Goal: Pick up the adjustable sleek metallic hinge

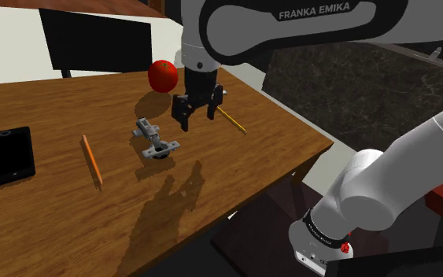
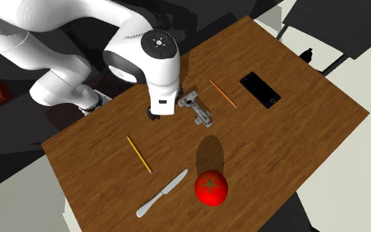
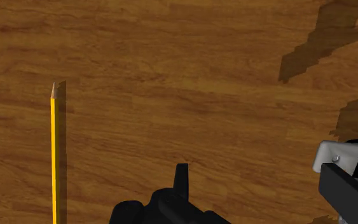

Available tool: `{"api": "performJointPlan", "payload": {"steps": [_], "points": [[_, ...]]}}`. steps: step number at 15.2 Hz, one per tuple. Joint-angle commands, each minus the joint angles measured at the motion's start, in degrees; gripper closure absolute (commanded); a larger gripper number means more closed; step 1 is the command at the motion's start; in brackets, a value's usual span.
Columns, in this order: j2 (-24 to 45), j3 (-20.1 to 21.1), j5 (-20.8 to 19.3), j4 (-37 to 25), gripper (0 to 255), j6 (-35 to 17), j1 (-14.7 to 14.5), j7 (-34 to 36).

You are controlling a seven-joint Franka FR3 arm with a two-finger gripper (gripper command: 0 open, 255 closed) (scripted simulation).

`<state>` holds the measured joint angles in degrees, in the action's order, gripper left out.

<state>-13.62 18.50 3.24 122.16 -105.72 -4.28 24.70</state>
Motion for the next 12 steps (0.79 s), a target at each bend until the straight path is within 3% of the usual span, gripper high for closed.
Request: {"api": "performJointPlan", "payload": {"steps": [1, 9, 12], "points": [[4.19, 1.55, -1.22, -3.38, 0, -1.04, -0.22, 3.10], [22.11, 5.25, -9.17, -20.60, 0, -1.34, -3.20, 14.87], [22.56, 5.10, -9.41, -18.83, 0, -3.52, -3.31, 15.09]]}}
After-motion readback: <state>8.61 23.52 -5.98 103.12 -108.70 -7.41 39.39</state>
